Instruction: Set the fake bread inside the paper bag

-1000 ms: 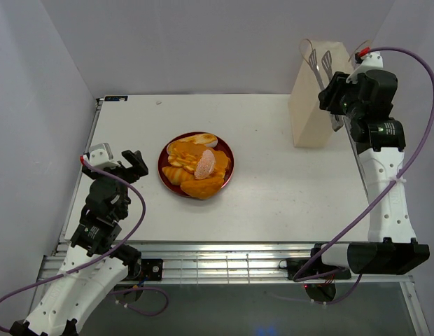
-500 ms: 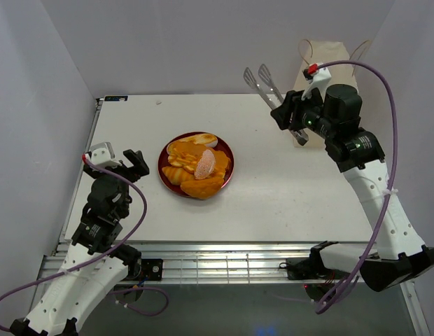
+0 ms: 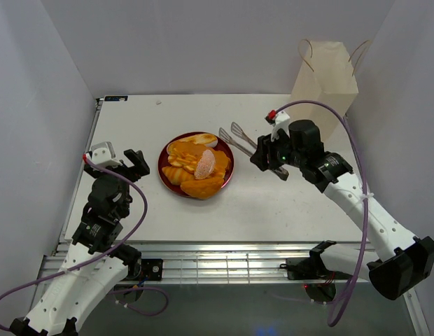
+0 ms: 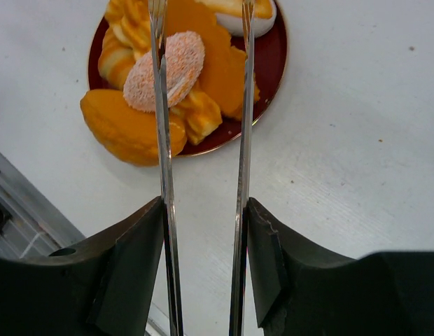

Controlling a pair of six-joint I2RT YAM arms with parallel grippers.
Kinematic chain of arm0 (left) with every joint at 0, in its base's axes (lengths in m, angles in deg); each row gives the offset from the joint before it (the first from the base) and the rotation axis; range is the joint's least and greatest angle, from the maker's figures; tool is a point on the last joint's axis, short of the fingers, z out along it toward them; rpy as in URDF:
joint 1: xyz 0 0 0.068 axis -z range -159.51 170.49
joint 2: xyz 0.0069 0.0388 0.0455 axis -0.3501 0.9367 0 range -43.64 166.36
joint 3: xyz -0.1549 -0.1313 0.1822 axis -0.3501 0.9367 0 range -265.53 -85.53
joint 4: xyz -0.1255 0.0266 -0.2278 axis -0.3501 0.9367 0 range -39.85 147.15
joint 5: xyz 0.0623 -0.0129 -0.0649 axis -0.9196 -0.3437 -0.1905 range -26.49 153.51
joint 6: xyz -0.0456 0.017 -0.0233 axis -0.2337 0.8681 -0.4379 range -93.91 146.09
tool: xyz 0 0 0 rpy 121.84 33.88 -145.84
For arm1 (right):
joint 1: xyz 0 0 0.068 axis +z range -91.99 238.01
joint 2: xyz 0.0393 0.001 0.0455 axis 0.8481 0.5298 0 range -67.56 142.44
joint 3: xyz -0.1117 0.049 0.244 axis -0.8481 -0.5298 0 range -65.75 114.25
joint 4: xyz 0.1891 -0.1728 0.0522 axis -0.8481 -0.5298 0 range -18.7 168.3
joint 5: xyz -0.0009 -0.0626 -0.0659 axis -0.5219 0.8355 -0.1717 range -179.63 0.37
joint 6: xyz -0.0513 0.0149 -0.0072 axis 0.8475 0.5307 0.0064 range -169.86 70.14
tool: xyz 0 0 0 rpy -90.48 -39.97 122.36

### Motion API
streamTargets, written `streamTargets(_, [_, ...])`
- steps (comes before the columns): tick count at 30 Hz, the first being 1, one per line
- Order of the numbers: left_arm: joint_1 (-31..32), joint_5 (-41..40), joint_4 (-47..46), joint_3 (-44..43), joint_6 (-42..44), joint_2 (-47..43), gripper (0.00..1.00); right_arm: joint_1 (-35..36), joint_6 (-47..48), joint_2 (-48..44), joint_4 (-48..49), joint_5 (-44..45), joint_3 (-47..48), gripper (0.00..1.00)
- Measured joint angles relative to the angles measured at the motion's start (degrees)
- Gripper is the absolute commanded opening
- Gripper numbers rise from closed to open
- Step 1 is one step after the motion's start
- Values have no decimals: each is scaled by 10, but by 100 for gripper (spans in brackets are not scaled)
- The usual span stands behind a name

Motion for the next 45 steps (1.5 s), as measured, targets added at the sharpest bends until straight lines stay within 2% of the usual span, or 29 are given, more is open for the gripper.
streamTargets(7, [0, 0, -1, 0, 0, 0, 98, 100, 38, -5, -33, -8, -24, 54])
streamTargets(15, [0, 0, -1, 0, 0, 0, 98, 197, 70, 15, -68, 55, -24, 55])
streamTargets(23, [0, 2, -1, 0, 0, 2, 98, 239, 101, 42, -96, 97, -20, 59])
streamTargets(30, [0, 5, -1, 0, 0, 4, 98, 276, 140, 69, -144, 127, 20, 61])
streamTargets(37, [0, 5, -1, 0, 0, 4, 98, 289, 165, 77, -156, 162, 50, 62])
streamTargets(45, [0, 10, -1, 1, 0, 5, 98, 299, 188, 134, -164, 182, 67, 63])
